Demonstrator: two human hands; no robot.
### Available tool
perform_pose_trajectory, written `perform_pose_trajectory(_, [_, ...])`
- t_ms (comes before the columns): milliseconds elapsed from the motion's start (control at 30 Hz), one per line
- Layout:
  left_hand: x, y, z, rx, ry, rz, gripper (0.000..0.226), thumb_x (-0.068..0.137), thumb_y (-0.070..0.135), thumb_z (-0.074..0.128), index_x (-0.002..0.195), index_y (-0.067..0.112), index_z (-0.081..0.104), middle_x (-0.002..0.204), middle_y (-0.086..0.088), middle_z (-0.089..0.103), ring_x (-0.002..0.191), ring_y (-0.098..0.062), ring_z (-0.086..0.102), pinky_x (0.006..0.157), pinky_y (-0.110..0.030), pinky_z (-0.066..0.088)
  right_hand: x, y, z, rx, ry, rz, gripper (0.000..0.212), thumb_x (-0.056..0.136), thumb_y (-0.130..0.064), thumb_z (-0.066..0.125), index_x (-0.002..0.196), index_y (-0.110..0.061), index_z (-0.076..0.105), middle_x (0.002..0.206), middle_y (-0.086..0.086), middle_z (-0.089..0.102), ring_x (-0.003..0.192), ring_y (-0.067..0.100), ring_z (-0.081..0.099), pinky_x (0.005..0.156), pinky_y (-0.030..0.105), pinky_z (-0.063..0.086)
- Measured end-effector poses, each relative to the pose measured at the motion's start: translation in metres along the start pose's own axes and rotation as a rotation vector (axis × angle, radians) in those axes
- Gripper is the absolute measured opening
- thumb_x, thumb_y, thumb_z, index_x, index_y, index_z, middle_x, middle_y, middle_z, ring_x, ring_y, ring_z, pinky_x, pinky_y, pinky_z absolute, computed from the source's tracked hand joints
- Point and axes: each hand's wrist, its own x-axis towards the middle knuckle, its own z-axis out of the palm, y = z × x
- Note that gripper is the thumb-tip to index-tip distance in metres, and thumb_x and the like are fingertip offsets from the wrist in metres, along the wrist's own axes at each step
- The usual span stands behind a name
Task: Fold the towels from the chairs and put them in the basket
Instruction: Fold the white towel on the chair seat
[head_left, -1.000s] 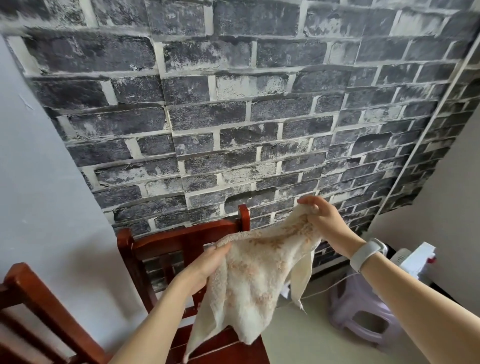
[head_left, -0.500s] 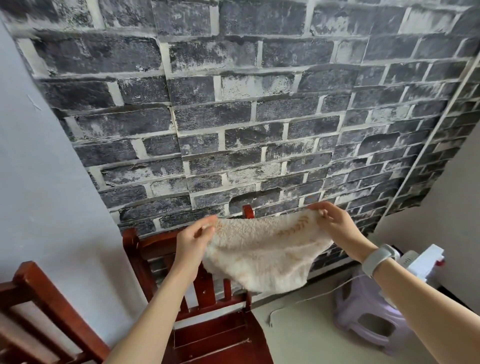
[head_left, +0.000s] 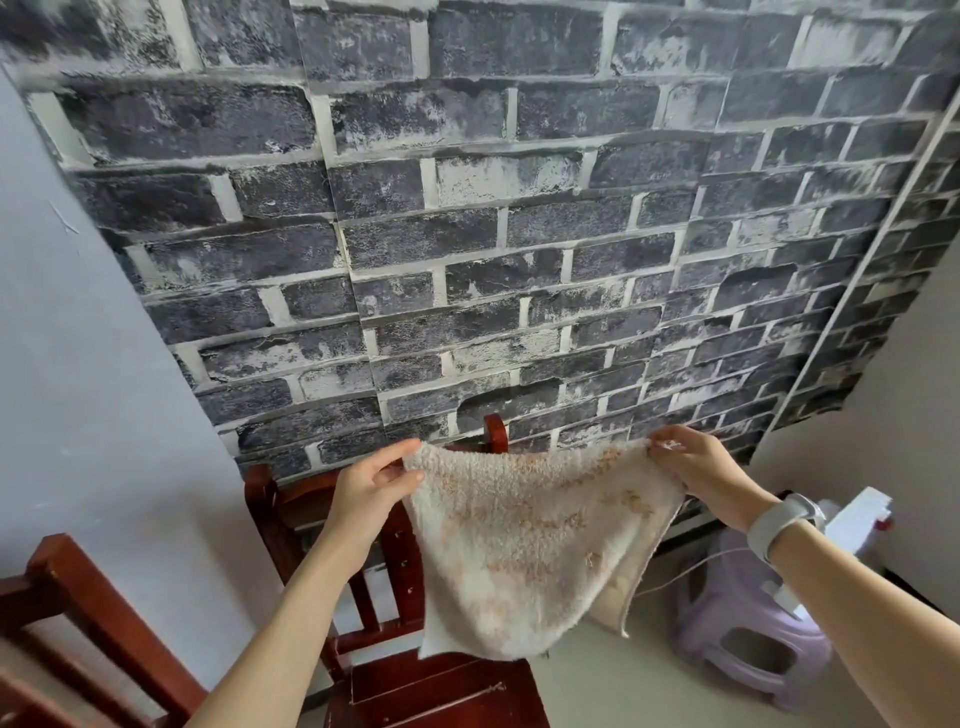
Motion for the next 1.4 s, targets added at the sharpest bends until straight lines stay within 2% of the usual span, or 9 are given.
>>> perform_pose_trajectory(200, [0.001,-0.001,-0.004,0.127,0.083,0.034,0.034,0.08,0.004,0.066,0.087,0.037,0.068,0.103,0.014,0.065,0.098,0.0,0.058,0.082,-0.015,0.042,-0.001,0.001,-0.005,0.331,-0.052,0.087,0.031,0.081,0.014,0.05,0.102,-0.004,0.064,0.093,0.014,0.062,0.082,0.023,0.058,0.057,0.021,0.053])
perform_pose_trajectory(367, [0.002,-0.004,-0.01,0.424,0.025,0.06,0.031,0.083,0.01,0.065,0.108,0.028,0.066,0.111,-0.001,0.061,0.11,-0.016,0.054,0.097,-0.031,0.04,-0.003,0.007,-0.003,-0.161,0.034,-0.09,0.03,0.085,0.006,0.051,0.106,-0.01,0.065,0.082,0.004,0.063,0.065,0.023,0.052,0.049,0.023,0.043])
perform_pose_trajectory(500, [0.001,-0.009,-0.012,0.602,0.04,0.092,0.034,0.082,0.015,0.066,0.115,0.022,0.064,0.091,0.005,0.051,0.084,-0.009,0.052,0.078,-0.021,0.033,-0.004,0.016,0.004,-0.408,0.107,-0.196,0.023,0.089,0.001,0.05,0.1,-0.008,0.068,0.071,0.003,0.061,0.043,0.015,0.044,0.034,0.012,0.034])
perform_pose_trajectory(667, [0.0,-0.014,-0.014,0.654,0.154,0.127,0.028,0.084,0.008,0.063,0.11,0.018,0.067,0.083,0.007,0.05,0.07,-0.005,0.049,0.064,-0.014,0.032,-0.01,0.02,0.011,-0.267,0.081,-0.188,0.026,0.087,0.003,0.053,0.107,-0.008,0.065,0.083,0.002,0.063,0.047,0.02,0.053,0.042,0.016,0.043])
perform_pose_trajectory(833, [-0.005,-0.022,-0.017,0.686,0.2,0.147,0.023,0.086,0.011,0.061,0.107,0.014,0.068,0.09,0.002,0.051,0.073,-0.004,0.047,0.074,-0.019,0.031,-0.015,0.023,0.01,0.061,0.026,-0.045,0.035,0.084,0.008,0.052,0.114,-0.007,0.064,0.086,0.005,0.064,0.074,0.021,0.056,0.067,0.026,0.047])
perform_pose_trajectory(933, [-0.018,-0.034,-0.019,0.687,0.256,0.15,0.021,0.084,0.01,0.063,0.104,0.003,0.067,0.098,-0.003,0.048,0.081,-0.009,0.048,0.08,-0.015,0.03,-0.026,0.033,0.017,-0.178,-0.039,-0.084,0.03,0.085,0.0,0.057,0.113,-0.009,0.063,0.088,0.004,0.065,0.075,0.027,0.06,0.064,0.029,0.046])
perform_pose_trajectory(1033, [-0.043,-0.061,-0.017,0.634,0.254,0.071,0.021,0.087,0.009,0.059,0.105,0.0,0.064,0.107,-0.007,0.051,0.096,-0.018,0.052,0.084,-0.02,0.035,-0.04,0.057,0.029,-0.458,0.021,-0.118,0.022,0.085,-0.007,0.06,0.106,-0.002,0.065,0.097,0.014,0.063,0.082,0.028,0.057,0.07,0.025,0.037])
perform_pose_trajectory(1167, [-0.098,-0.112,-0.01,0.541,0.244,-0.086,0.021,0.094,0.016,0.047,0.109,0.009,0.06,0.1,0.002,0.062,0.094,-0.015,0.056,0.075,-0.024,0.041,-0.07,0.101,0.046,-0.372,0.0,-0.149,0.017,0.086,-0.003,0.058,0.102,0.004,0.061,0.097,0.017,0.059,0.089,0.03,0.057,0.078,0.027,0.039])
perform_pose_trajectory(1400, [-0.191,-0.196,-0.018,0.663,0.311,-0.266,0.026,0.095,0.03,0.041,0.107,0.019,0.061,0.101,-0.005,0.067,0.094,-0.023,0.061,0.084,-0.042,0.05,-0.129,0.171,0.078,-0.333,-0.06,-0.122,0.013,0.092,-0.001,0.046,0.098,0.001,0.058,0.082,0.006,0.057,0.074,0.024,0.05,0.062,0.017,0.029])
